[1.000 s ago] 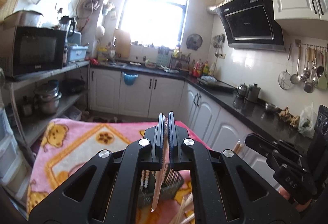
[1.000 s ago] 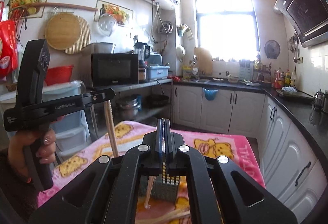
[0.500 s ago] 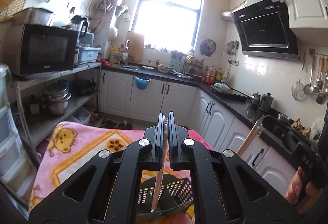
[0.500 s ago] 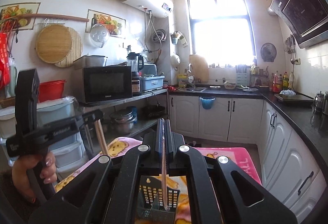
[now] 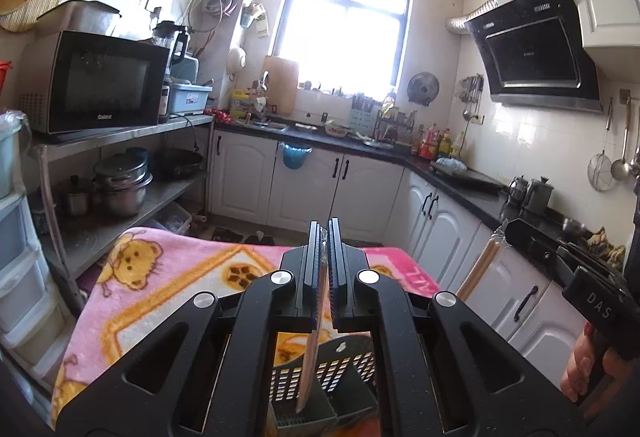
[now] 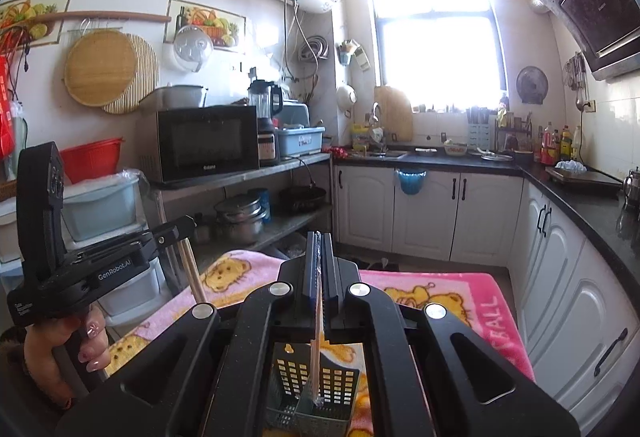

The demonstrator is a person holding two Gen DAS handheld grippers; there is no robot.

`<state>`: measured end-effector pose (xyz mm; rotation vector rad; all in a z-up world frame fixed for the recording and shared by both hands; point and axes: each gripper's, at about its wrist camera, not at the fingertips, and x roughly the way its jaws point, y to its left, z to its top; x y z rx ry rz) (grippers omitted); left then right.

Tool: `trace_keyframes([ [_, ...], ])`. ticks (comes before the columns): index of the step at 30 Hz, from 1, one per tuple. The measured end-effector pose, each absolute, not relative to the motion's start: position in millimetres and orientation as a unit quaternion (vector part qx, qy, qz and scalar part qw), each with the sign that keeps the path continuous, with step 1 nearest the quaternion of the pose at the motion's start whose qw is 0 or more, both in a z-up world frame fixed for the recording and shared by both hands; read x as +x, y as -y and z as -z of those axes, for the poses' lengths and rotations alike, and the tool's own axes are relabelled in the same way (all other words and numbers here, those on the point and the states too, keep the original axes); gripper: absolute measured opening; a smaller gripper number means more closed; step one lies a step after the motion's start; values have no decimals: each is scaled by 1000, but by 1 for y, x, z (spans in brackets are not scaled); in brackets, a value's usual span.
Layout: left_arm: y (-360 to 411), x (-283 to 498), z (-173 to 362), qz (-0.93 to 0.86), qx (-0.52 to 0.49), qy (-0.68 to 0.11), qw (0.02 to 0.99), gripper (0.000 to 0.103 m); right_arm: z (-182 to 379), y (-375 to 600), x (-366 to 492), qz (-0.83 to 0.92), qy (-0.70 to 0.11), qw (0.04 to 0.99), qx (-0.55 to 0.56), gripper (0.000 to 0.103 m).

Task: Organize utensils
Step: 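Lift the left tool's chopstick into the green basket while the right tool inserts its own, then open the left tool while the right tool opens, releasing chopsticks in the basket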

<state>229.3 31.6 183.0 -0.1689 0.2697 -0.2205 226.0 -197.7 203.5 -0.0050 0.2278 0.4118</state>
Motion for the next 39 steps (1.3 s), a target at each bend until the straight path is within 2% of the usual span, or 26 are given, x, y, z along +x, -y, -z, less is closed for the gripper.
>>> trace_keyframes([
  [21,-25,236,-118,106,-96,-190,971,2,-142,202,233,-193,-180,964,26,5],
  [26,-30,233,-111,92,-98,-202,970,2,-136,211,229,-186,-185,964,33,16],
  [27,-32,232,-111,88,-97,-203,970,6,-135,213,227,-183,-187,965,34,17],
  [29,-34,228,-110,83,-99,-204,970,21,-133,216,224,-177,-187,966,33,22],
  [30,-35,226,-111,83,-101,-204,970,33,-133,217,222,-173,-187,967,32,27],
  [33,-37,217,-112,80,-97,-200,972,40,-130,220,216,-167,-185,968,28,33],
  [35,-38,211,-112,79,-97,-200,972,50,-128,222,212,-164,-186,969,23,38],
  [37,-39,205,-112,71,-100,-200,972,72,-126,223,207,-161,-184,969,18,46],
  [39,-41,200,-112,70,-105,-198,972,78,-125,225,202,-160,-182,970,14,50],
])
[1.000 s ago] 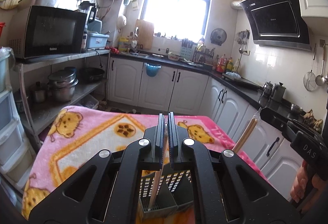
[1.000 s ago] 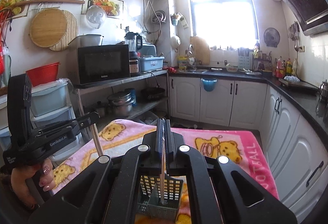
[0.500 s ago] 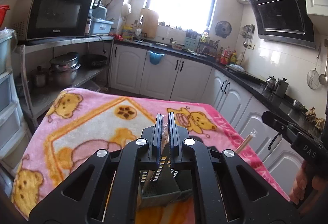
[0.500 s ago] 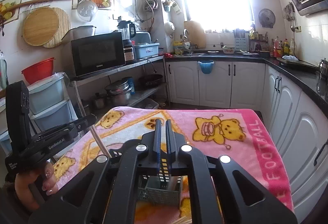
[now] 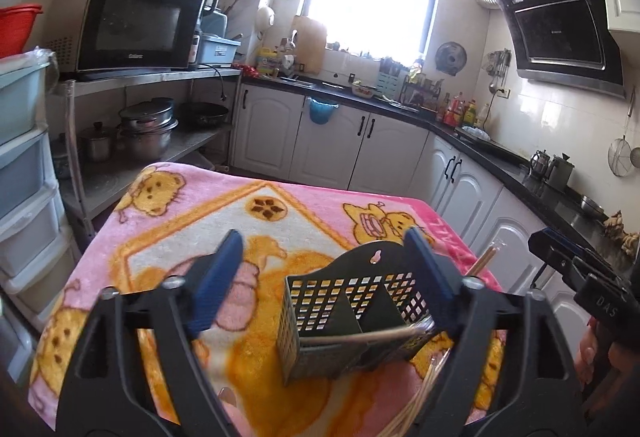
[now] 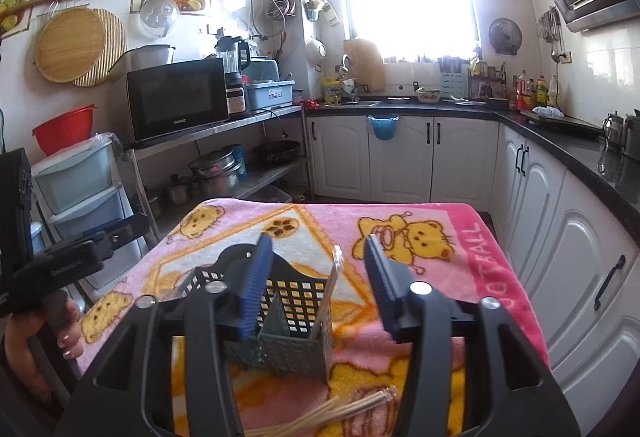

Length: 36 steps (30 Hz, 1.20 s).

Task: Organize utensils
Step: 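Open the left tool while the right tool opens, releasing chopsticks in the basket, then move both tools back down to the chopstick pile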

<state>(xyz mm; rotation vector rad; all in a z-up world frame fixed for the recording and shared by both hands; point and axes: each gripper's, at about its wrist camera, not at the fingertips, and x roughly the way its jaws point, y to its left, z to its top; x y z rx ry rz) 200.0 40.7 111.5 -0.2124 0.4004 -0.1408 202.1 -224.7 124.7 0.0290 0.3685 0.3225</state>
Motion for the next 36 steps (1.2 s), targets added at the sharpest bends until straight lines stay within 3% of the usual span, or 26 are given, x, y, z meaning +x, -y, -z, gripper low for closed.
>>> trace_keyframes([
  [3,-44,192,-111,66,-110,-196,972,92,-123,225,195,-159,-181,970,13,59],
  [12,-54,175,-111,61,-124,-189,972,93,-121,225,171,-162,-168,972,2,72],
  [36,-55,134,-89,66,-129,-202,969,93,-103,232,133,-157,-182,971,11,79],
])
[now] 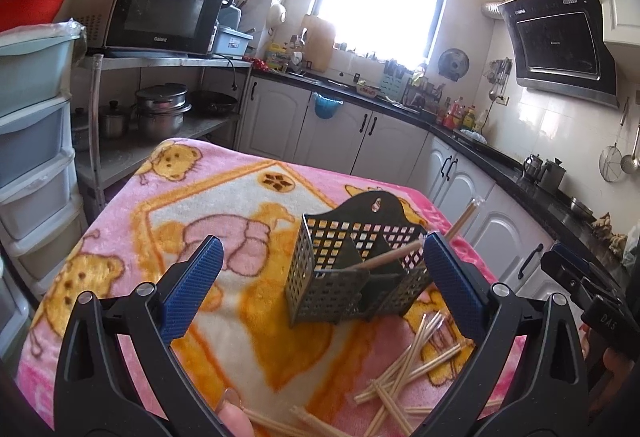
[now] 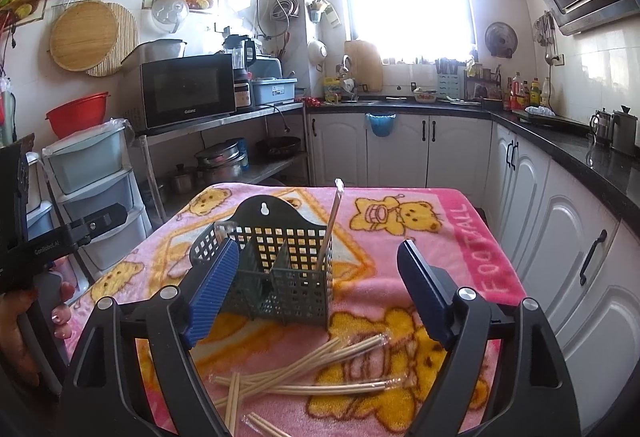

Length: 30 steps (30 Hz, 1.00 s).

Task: Organize utensils
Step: 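Move both tools back down to the chopstick pile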

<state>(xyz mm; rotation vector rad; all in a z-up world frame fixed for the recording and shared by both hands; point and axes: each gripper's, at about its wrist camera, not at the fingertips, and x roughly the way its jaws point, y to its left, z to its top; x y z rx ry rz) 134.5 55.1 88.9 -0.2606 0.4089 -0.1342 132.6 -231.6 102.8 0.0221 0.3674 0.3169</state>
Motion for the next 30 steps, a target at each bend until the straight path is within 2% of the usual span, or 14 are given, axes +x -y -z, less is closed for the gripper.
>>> trace_keyframes([
  [30,-24,102,-22,102,-102,-283,948,93,-53,229,104,-152,-240,959,-14,80],
])
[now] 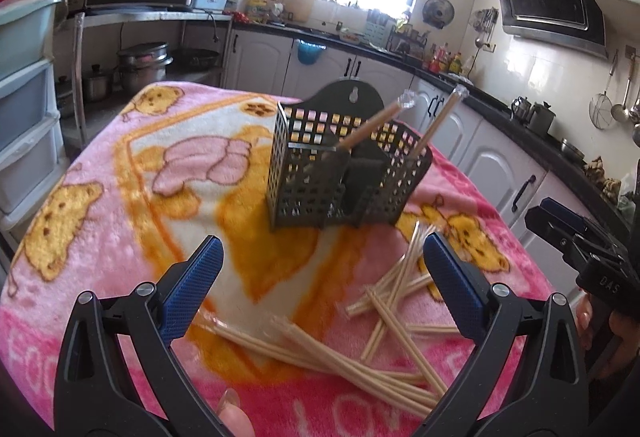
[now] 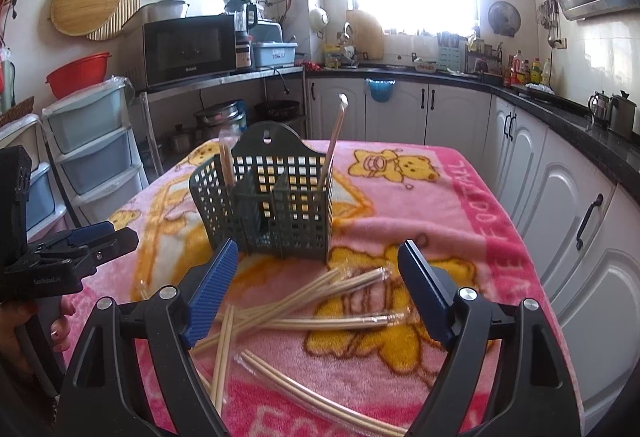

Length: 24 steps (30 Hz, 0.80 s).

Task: Organize utensils
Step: 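Move both tools back down to the chopstick pile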

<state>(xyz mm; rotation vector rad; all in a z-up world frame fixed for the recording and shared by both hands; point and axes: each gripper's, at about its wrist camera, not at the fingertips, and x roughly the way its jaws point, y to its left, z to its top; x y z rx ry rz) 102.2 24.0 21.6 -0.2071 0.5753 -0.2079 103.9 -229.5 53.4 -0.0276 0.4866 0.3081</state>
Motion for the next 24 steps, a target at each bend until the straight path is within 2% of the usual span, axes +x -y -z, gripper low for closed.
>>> trace_keyframes([
  [5,-22,97,-9,111,-100,-305,940,90,-45,230,101,-150,-251,956,-15,80],
  [10,-22,94,6,122,-113,-338,926,72,-38,234,99,-146,-262,954,-13,80],
  [13,-22,93,15,129,-119,-353,919,64,-35,236,98,-143,-267,953,-11,80],
  [21,-24,93,33,136,-143,-382,903,51,-22,243,95,-134,-282,950,-11,80],
  [24,-22,95,34,137,-143,-385,901,49,-15,248,93,-128,-290,948,-9,80],
])
